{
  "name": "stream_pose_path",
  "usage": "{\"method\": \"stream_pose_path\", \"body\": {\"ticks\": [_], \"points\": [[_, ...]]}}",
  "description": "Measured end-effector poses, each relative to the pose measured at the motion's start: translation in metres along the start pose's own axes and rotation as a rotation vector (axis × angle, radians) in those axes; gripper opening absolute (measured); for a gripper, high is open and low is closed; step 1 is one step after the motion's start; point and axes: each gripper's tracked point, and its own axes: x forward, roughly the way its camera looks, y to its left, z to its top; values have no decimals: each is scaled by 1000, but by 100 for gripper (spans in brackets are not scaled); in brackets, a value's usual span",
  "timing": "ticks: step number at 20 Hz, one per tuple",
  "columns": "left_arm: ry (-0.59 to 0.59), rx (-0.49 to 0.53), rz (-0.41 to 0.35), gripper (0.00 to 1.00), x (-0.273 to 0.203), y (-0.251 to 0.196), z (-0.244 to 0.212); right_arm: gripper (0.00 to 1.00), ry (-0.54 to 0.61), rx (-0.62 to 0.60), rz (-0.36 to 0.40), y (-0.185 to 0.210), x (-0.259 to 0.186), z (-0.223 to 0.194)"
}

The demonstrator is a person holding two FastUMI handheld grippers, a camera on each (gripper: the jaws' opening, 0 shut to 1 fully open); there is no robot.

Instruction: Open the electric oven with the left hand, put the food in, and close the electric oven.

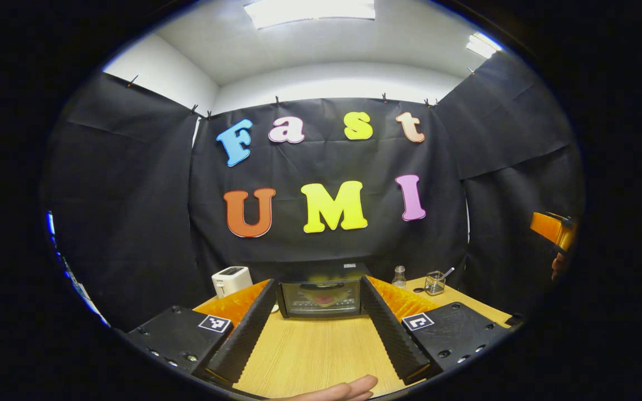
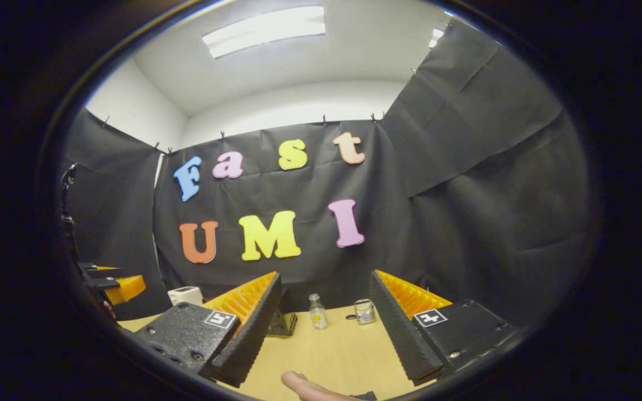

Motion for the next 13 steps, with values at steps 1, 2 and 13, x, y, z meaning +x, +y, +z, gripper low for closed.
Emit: {"method": "stream_pose_path", "body": {"ticks": [1, 2, 13], "points": [[6, -7, -6, 96, 1, 0, -2, 100, -3, 4, 7, 2, 0, 1], [14, -15, -10, 96, 1, 0, -3, 100, -4, 4, 8, 1, 0, 0], [9, -12, 15, 96, -2, 17, -5, 95, 29, -7, 49, 7, 2, -11]]}}
